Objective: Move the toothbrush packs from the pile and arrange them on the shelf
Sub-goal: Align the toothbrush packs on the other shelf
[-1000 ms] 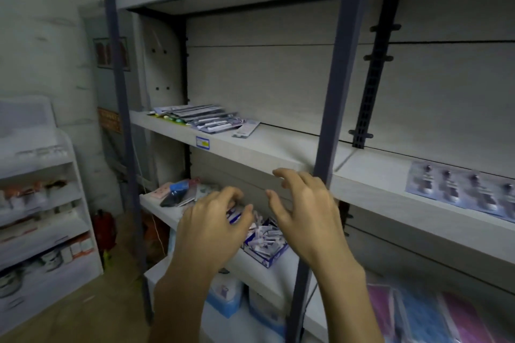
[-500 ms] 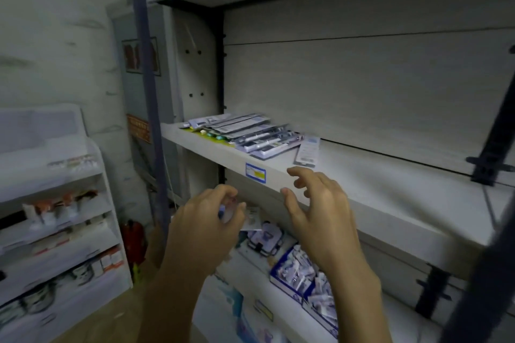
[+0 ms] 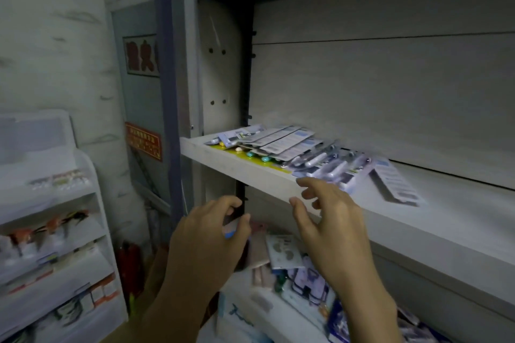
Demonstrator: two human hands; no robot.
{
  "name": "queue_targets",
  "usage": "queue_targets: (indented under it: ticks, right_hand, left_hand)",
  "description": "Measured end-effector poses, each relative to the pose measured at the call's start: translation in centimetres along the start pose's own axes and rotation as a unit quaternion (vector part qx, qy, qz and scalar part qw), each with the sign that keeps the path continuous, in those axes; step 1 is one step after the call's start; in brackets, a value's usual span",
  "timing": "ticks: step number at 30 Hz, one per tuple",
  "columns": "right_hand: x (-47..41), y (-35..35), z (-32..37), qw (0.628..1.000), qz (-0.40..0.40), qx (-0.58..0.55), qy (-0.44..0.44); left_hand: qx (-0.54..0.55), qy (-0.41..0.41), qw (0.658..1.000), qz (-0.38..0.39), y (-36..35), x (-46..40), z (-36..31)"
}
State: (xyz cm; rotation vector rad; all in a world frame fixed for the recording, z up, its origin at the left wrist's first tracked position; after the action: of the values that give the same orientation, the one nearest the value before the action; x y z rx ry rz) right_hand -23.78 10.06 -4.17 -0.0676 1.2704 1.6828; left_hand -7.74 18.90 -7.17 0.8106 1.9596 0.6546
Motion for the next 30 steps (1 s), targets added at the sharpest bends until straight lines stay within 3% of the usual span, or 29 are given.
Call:
queue_targets:
  ticks: [8,16,30]
  right_hand:
    - [-5.3,-5.8,3.4,0.997,-0.042,0.021,-0.066]
    - [-8.2,-7.8,2.2,0.987,-0.073,0.067,-0.125]
    - [-16.7,-8.3,-0.8,0.976,-0.142,0.091,-0.14]
  left_hand:
    - [0.021,-0.031,0.998,0.045,1.6,-7.0,8.2]
    - [0.09,-0.077,0.988,0.096,-1.1,-12.0,10.7]
    - [0.078,-0.064,0.994,0.046,-4.0,-24.9,14.0]
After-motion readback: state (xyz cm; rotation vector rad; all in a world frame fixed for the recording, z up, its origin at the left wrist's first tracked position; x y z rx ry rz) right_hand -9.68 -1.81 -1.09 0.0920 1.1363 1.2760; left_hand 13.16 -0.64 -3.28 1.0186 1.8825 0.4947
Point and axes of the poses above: each hand's wrist, its own x-axis away from the middle knuckle, its own y-axis out of the back of the hand, z = x × y, the point moved 8 cm from there along -x, towards the middle knuckle, and after that the axes turned 13 degrees about z, right-handed, at the moved point
